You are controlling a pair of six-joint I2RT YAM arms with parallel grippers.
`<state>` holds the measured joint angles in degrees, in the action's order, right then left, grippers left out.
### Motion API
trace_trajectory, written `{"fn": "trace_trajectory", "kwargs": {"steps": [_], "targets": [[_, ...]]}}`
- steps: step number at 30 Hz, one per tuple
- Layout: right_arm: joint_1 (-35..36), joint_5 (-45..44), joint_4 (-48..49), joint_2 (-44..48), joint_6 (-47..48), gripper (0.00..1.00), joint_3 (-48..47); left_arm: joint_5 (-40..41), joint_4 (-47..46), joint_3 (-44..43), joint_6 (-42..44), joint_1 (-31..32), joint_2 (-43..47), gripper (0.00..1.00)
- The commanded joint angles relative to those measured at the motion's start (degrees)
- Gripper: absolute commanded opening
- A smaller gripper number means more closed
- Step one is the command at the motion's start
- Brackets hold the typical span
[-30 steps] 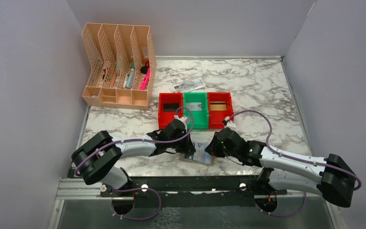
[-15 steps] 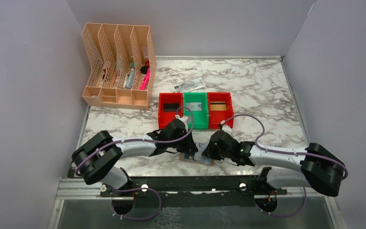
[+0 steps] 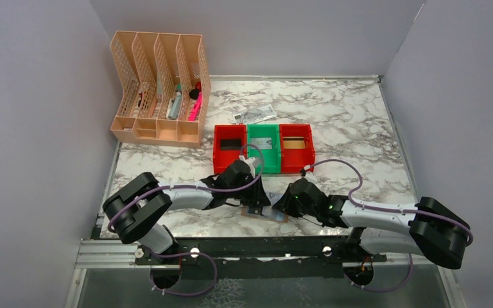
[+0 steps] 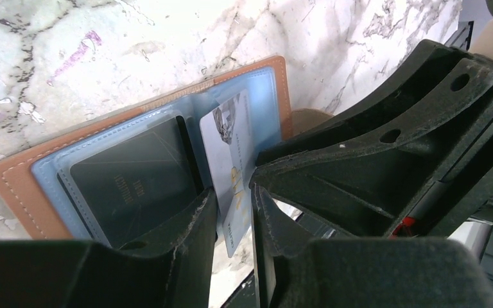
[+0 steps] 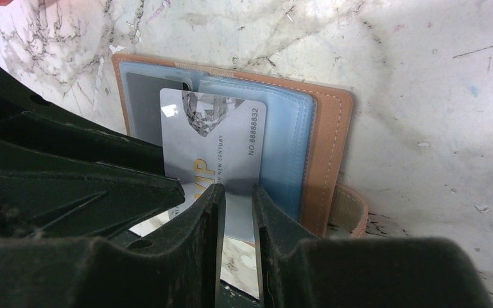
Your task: Take the credit cards out of the card holder
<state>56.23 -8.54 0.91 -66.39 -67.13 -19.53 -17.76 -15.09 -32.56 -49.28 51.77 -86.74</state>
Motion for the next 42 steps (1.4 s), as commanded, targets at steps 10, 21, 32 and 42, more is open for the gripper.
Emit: {"fn": "trace_trajectory", "kwargs": {"steps": [10,21,32,42], "targets": [[-0.02,-0.96,-5.83,-1.1,-0.38,0.28,1.98,-1.52,-1.13,-0.7,0.59,0.35,-0.19,0.14],[-0.08,-3.15,-7.93,-0.2,-0.24,0.29,1.91,7.87,9.11,-2.14,3.86,0.22,5.32,0.0],[-0.04,-5.95,-14.28,0.22,5.42,0.29,-3.64,14.62,16.39,-3.85,5.51,-0.12,12.42,0.0],[-0.06,-1.52,-12.34,7.97,16.81,0.39,-9.58,25.05,22.34,-3.56,6.45,-0.33,23.69,0.0]]}}
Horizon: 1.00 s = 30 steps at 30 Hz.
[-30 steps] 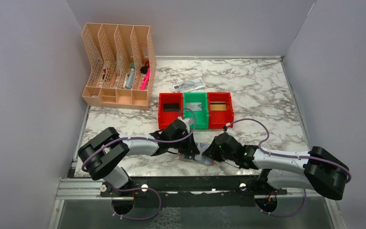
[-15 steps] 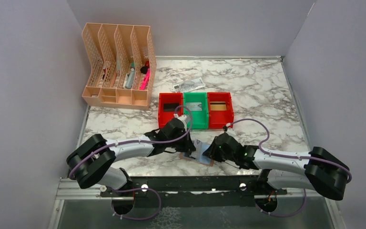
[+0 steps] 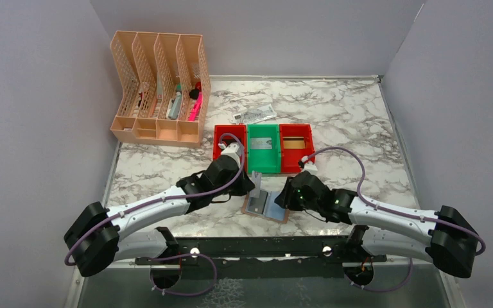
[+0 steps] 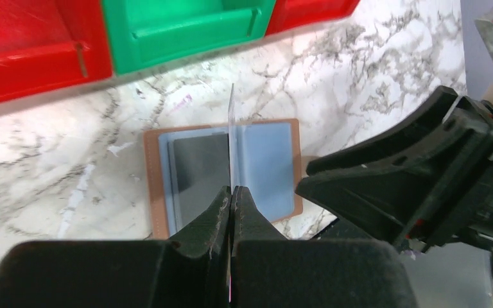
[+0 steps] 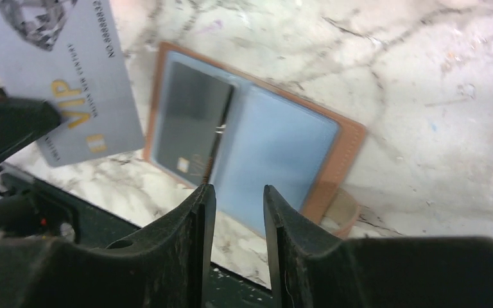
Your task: Take the credit cards out of the card holder
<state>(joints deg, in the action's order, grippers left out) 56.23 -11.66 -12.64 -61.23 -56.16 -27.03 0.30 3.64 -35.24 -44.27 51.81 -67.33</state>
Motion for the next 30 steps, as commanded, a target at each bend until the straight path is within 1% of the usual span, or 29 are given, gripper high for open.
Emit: {"fn": "trace_trajectory", "kwargs": {"steps": [1,3,5,9,11,14,16,19,21,23,25,26,27,28,29,30], "targets": [[-0.06,3.02,2.87,2.63,6.35,0.38,-2.19,8.16,4.33,-0.74,1.47,-0.44,5.21,0.0],[-0.06,6.48,7.22,1.17,6.99,0.35,-2.2,10.07,6.04,-0.45,1.55,-0.67,6.7,0.0],[-0.11,8.74,10.1,-2.61,5.96,0.31,-2.59,11.12,7.35,-0.15,1.51,-0.97,7.81,0.0],[-0.06,9.93,12.72,-11.44,5.33,0.26,-4.51,11.18,8.23,0.63,1.23,-1.45,9.5,0.0],[-0.02,8.01,11.59,-15.31,4.89,0.24,-5.55,11.05,8.15,1.1,1.04,-1.57,10.26,0.0],[-0.07,5.14,5.23,-19.18,4.05,0.22,-8.19,10.79,8.37,1.57,1.03,-1.65,11.02,0.0],[-0.08,4.68,3.9,-19.22,4.61,0.21,-8.36,10.69,8.49,1.65,1.18,-1.76,11.16,0.0],[-0.06,6.08,5.38,-16.78,6.95,0.23,-8.13,11.05,8.49,1.54,1.33,-1.88,11.09,0.0],[-0.11,6.74,6.55,-14.68,8.47,0.26,-8.32,11.42,7.97,1.7,1.21,-1.81,11.49,0.0],[-0.11,6.18,7.11,-12.51,9.3,0.34,-8.41,11.49,7.26,1.84,1.55,-1.89,12.01,0.0],[-0.07,4.1,7.33,-10.22,9.34,0.46,-8.14,11.34,6.94,1.69,2.45,-1.91,12.23,0.0],[-0.06,2.72,7.4,-9.16,9.08,0.55,-7.85,11.31,7.02,1.61,2.81,-1.97,12.3,0.0],[-0.06,1.16,7.45,-8.23,9.06,0.61,-7.53,11.56,7.32,1.4,2.9,-1.95,12.24,0.0],[-0.06,-0.57,7.27,-7.54,9.21,0.71,-7.28,11.83,7.94,1.14,2.66,-2.05,12.21,0.0],[-0.06,-2.34,7.08,-6.95,10.04,0.73,-7.12,11.91,8.46,0.88,2.32,-2.36,12.28,0.0],[-0.08,-4.73,7.07,-6.68,12.01,0.74,-7.02,11.59,8.61,0.74,2.15,-2.86,12.57,0.0]]}}
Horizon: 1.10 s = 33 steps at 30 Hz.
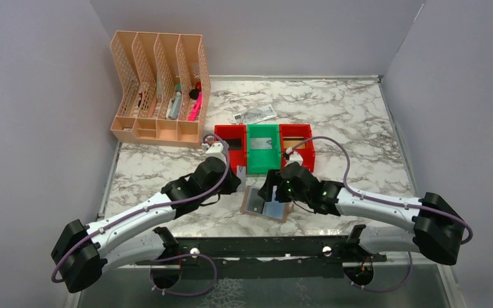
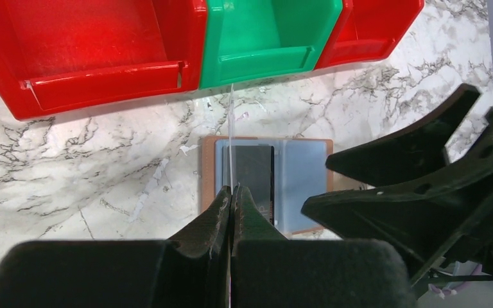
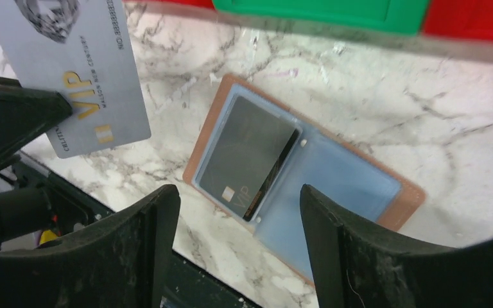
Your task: Take the credit cards out of the card holder
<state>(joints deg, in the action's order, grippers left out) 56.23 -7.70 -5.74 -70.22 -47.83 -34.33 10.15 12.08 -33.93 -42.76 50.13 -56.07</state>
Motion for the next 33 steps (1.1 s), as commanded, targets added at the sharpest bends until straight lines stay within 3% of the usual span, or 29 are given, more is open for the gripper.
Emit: {"fn": "trace_trajectory", "kwargs": {"steps": [1,5,9,13,20,27,33], "targets": [[-0.07,-10.39,0.11,2.51,5.46,0.75,0.23,0.67,-0.17,-0.48,0.63,-1.89,1.64,0.0],[-2.01,-11.29,-2.55,2.29,8.23,0.76,-1.24,-8.36,-4.42,1.75,1.1,-7.78,3.95,0.0],[-9.38,7.8,7.71,5.98,9.91,0.76,3.28,-18.24,-11.39,5.68,1.65,-13.05,7.24,0.0],[-13.91,22.87,19.95,10.27,7.2,0.76,8.24,-26.18,-21.6,10.77,-0.31,-13.8,10.26,0.0],[-17.1,33.49,30.51,8.56,1.02,0.71,10.22,-39.05,-38.22,15.53,-6.78,-13.83,8.61,0.0],[-18.69,42.34,44.29,3.69,-4.18,0.57,11.94,-44.21,-40.46,14.16,-6.1,-13.84,8.52,0.0],[-18.85,45.39,47.92,2.72,-4.95,0.5,12.18,-43.82,-40.62,15.04,-6.72,-13.9,8.22,0.0]]}}
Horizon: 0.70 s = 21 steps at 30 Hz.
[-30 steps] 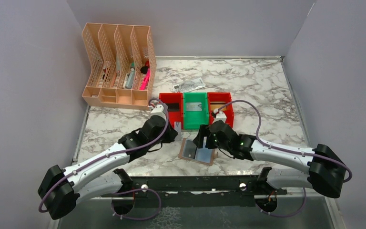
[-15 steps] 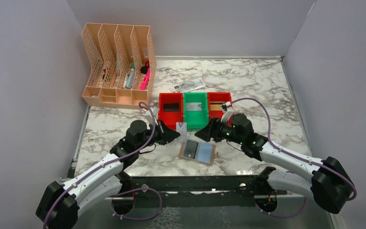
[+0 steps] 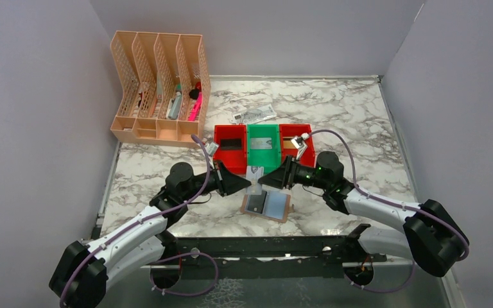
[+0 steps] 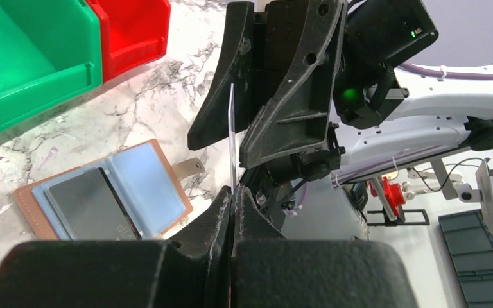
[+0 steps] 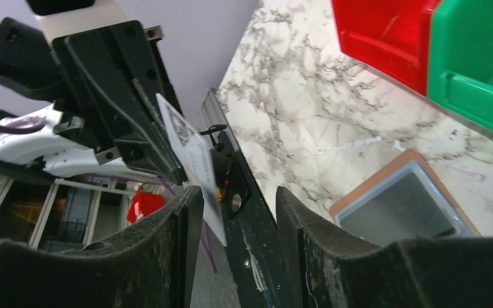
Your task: Take the credit cards out of the card holder
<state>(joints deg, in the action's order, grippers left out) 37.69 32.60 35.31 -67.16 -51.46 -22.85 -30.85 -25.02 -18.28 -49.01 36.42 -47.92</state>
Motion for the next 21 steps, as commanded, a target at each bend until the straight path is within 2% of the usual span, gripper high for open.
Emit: {"fn": "trace_trajectory", "kwargs": {"steps": [1,17,21], "targets": [[-0.34,5.41,6.84,-0.42,-1.37,0.49,0.58,-2.91,-3.61,-0.59,-0.45,-0.13,-0.17,0.0],[-0.38,9.92,12.43,-2.94,-3.87,0.11,1.23,-1.71,-5.48,-0.11,-1.81,-0.15,-1.22,0.0],[-0.43,8.89,11.21,-2.38,-3.47,0.01,1.56,1.34,-5.53,1.05,-2.17,-0.19,-0.28,0.15]]}}
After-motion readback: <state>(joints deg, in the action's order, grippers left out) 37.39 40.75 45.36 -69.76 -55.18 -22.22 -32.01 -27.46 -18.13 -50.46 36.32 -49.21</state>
